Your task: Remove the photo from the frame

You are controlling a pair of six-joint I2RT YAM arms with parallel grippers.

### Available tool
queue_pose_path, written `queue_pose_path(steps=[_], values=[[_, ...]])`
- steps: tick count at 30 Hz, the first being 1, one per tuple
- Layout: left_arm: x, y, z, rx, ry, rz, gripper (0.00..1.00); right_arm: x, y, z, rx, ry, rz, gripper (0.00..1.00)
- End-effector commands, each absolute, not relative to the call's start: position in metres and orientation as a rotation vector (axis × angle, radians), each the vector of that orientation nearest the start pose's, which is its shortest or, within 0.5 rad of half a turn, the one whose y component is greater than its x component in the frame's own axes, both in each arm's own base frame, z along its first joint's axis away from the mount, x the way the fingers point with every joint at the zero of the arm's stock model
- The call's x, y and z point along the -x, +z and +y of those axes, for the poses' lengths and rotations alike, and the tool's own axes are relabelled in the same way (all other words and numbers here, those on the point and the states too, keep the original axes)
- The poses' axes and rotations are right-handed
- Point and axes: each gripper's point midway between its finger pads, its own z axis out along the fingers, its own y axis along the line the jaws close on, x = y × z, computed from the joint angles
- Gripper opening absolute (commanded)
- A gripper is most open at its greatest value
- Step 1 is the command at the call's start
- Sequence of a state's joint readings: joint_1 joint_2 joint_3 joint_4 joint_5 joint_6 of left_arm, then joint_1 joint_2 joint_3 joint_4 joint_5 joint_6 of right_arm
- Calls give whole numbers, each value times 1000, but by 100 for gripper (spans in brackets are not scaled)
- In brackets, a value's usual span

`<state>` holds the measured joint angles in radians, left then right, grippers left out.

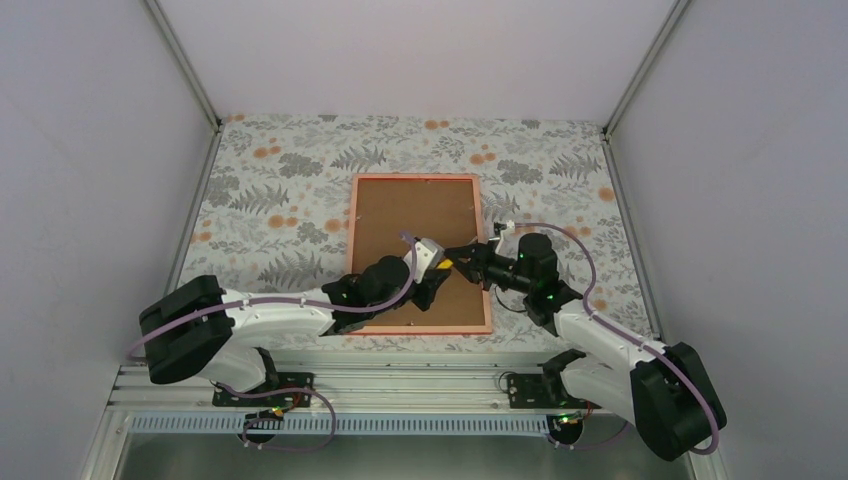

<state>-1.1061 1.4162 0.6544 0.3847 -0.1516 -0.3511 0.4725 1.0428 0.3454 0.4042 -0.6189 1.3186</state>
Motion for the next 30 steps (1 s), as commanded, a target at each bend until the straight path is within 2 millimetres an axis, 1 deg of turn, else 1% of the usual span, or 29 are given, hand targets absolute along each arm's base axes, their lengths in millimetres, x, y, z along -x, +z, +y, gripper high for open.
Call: queue_pose_path(steps=[1,3,7,9,11,15,17,19,20,21,22,25,27,30], values=[[-215,174,-367,-629,-849,1877,3,-233,172,239,-373,1738,2198,5],[-215,173,-365,-630,-843,1885,2,-234,171,239,-367,1727,2199,11],[-217,168,-355,-612,-818,1927,2,-240,172,235,-331,1687,2209,33],[-221,162,-349,-605,-798,1965,2,-245,174,230,-302,1647,2214,41],[-222,154,-344,-615,-779,2014,2,-253,178,224,-269,1596,2216,47],[-224,141,-334,-622,-754,2099,2,-265,172,207,-201,1430,2271,56],[-225,136,-329,-622,-747,2141,2,-270,166,196,-138,1327,2290,60],[-225,132,-327,-631,-739,2172,2,-274,156,184,-114,1213,2326,62],[-224,130,-326,-636,-741,2189,3,-275,147,176,-118,1137,2360,62],[-224,129,-325,-640,-744,2200,2,-279,143,169,-108,1066,2369,63],[-223,129,-325,-645,-745,2211,2,-279,132,161,-115,990,2407,64],[-222,128,-325,-659,-754,2233,2,-283,112,141,-107,790,2463,64],[-223,126,-325,-667,-756,2252,2,-284,100,134,-93,713,2485,63],[-224,120,-328,-676,-769,2308,2,-283,87,132,-60,683,2503,59]])
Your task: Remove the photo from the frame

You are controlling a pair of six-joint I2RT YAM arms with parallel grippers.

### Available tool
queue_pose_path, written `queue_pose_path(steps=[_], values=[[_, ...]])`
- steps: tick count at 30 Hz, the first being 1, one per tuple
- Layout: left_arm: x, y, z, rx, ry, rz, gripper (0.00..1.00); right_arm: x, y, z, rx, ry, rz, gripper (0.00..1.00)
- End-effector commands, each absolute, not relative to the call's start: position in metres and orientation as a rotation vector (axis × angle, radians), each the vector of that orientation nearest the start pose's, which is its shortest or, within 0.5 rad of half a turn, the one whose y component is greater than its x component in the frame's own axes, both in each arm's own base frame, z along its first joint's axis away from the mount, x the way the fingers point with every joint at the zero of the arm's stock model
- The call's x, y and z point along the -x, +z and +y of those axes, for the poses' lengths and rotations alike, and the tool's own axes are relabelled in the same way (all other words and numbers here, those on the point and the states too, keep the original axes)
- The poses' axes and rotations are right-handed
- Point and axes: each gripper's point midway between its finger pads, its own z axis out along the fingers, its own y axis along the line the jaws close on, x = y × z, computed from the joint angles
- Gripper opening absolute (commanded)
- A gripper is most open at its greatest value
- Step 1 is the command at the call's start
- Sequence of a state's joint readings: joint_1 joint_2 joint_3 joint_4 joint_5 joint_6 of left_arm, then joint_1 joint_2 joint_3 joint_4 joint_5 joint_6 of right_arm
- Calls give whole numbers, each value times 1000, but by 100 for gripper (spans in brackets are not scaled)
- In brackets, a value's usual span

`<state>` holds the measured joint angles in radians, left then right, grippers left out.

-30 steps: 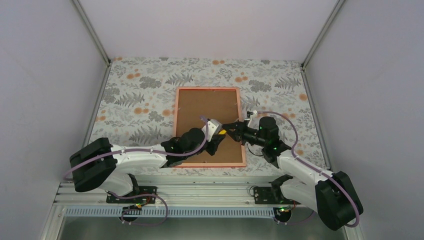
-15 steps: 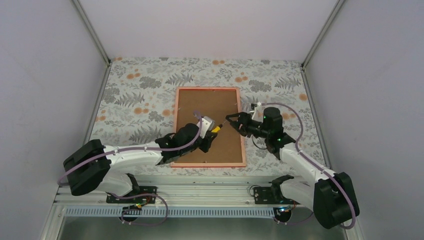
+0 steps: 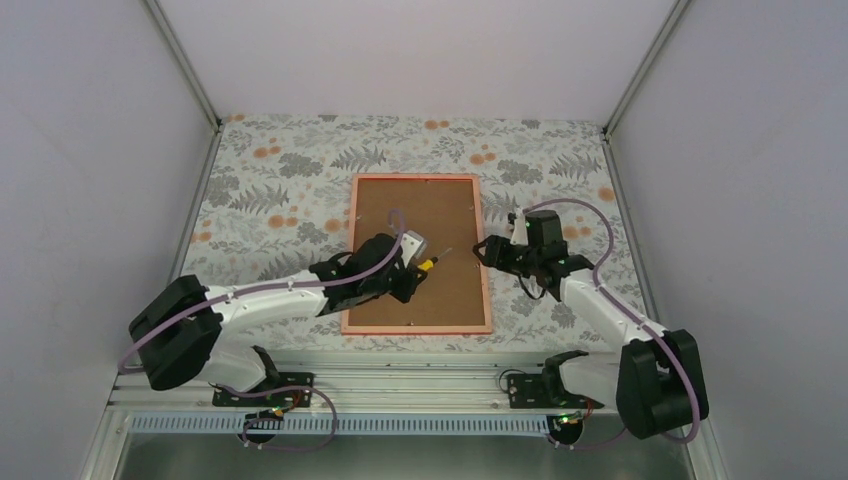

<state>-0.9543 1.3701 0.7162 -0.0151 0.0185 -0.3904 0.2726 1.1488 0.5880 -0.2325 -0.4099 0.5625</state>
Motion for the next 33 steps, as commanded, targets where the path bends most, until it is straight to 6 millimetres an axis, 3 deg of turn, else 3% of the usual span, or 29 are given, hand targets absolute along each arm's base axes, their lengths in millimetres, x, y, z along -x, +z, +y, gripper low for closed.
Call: queue_pose_path(steps=[1,11,33], values=[[-223,119,-330,-681,-777,2322,2,-283,84,133,-49,683,2509,58],[-221,105,-344,-735,-797,2395,2,-281,42,137,13,679,2607,45],[-211,90,-341,-743,-808,2463,2,-262,19,171,177,690,2702,13]])
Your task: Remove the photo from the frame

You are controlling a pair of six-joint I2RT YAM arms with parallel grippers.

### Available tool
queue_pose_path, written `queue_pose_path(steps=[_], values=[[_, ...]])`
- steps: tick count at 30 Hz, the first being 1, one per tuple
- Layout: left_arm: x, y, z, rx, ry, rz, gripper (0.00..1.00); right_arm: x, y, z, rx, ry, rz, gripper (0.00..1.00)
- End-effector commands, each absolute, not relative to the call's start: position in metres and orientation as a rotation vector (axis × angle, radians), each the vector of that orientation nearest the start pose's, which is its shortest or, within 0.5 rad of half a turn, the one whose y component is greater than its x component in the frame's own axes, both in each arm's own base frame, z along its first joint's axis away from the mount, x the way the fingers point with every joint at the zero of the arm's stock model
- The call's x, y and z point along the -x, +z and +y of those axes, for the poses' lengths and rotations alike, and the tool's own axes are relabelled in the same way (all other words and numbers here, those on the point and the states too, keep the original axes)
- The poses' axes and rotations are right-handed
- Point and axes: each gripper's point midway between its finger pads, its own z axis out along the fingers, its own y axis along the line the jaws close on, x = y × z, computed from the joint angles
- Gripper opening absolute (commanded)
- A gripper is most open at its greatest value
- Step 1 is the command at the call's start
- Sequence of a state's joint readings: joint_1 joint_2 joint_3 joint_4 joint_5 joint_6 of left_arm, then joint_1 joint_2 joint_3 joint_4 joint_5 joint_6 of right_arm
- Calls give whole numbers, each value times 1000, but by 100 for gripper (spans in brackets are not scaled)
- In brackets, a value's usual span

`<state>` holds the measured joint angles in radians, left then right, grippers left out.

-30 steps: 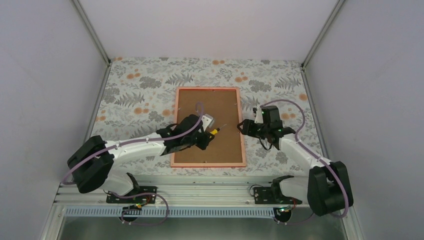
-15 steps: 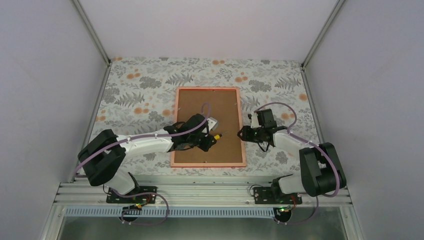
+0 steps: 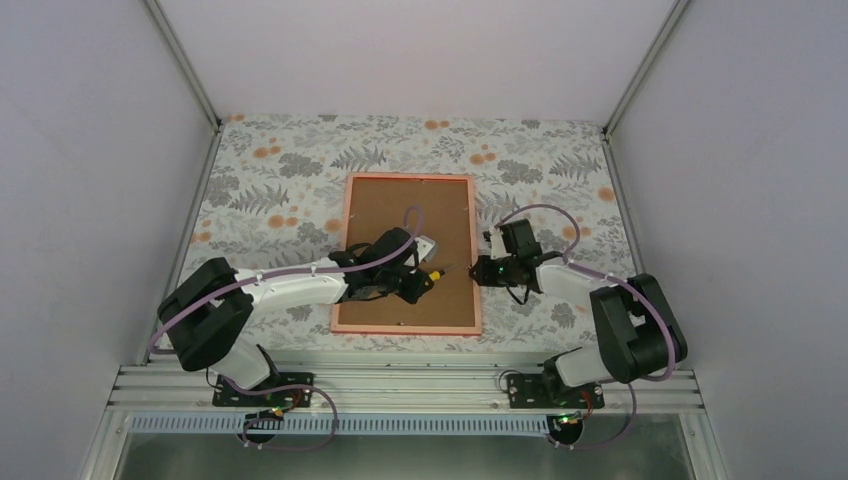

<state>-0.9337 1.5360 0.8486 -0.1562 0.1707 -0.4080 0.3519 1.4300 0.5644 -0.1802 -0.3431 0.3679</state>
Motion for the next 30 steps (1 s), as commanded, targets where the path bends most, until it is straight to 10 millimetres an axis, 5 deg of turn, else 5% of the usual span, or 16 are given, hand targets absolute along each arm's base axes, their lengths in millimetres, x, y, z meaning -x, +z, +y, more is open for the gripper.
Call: queue_pose_path(steps=[1,12,30], values=[[-211,89,-340,-742,-808,2468,2,-263,19,174,182,693,2701,13],[-204,78,-329,-704,-786,2527,2,-266,28,205,177,745,2679,16],[-205,71,-337,-675,-803,2553,2,-235,15,195,190,673,2757,20]])
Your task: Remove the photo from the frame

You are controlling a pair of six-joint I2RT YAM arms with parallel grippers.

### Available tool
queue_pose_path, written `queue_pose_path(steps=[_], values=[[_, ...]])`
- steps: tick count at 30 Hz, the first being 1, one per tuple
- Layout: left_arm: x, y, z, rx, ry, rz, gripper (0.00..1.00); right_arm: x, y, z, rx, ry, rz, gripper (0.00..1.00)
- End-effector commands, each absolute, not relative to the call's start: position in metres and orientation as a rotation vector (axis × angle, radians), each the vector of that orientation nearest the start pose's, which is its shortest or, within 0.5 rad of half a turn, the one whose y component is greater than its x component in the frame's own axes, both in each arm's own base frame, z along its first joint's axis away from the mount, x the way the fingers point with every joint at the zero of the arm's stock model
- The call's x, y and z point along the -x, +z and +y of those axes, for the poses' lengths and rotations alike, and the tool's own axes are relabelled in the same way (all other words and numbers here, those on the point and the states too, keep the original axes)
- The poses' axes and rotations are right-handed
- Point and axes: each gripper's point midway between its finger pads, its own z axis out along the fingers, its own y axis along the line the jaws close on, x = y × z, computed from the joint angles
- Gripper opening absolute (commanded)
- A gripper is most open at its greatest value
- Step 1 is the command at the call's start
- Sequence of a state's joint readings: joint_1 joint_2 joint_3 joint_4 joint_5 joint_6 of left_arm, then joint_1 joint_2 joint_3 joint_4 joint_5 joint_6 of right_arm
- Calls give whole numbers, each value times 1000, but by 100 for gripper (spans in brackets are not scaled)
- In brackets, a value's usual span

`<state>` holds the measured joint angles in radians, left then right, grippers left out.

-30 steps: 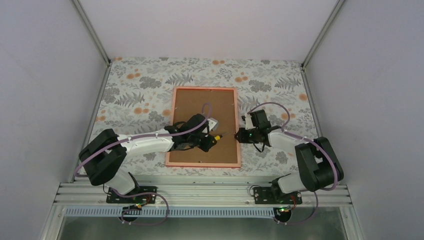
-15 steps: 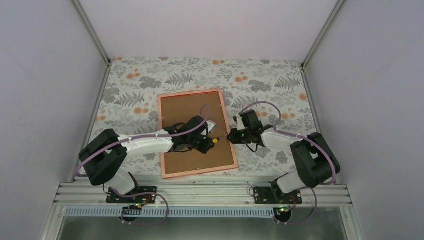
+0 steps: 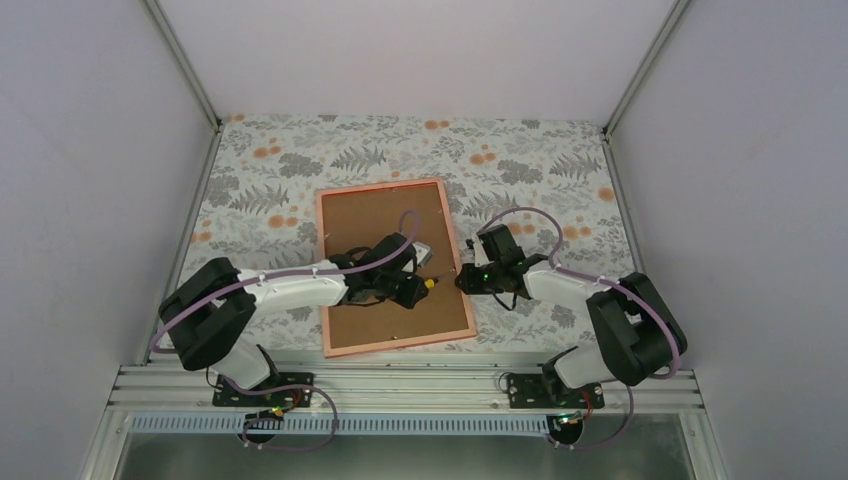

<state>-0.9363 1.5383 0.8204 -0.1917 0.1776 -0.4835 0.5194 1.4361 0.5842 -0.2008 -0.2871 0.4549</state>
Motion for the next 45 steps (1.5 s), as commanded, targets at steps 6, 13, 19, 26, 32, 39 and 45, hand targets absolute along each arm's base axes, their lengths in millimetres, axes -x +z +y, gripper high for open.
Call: queue_pose_path(steps=[6,13,19,26,32,39,45], values=[[-207,69,-342,-679,-801,2556,2,-233,11,196,187,671,2767,18],[-211,69,-348,-667,-809,2553,2,-231,10,197,180,674,2772,15],[-215,64,-347,-638,-778,2567,2,-229,8,197,171,678,2776,15],[-225,58,-334,-532,-679,2593,2,-228,7,196,163,676,2782,14],[-230,55,-325,-446,-623,2599,2,-227,5,195,145,673,2783,14],[-233,60,-330,-395,-640,2585,2,-224,4,196,132,692,2788,13],[-227,71,-325,-399,-653,2563,2,-230,13,197,141,694,2749,13]])
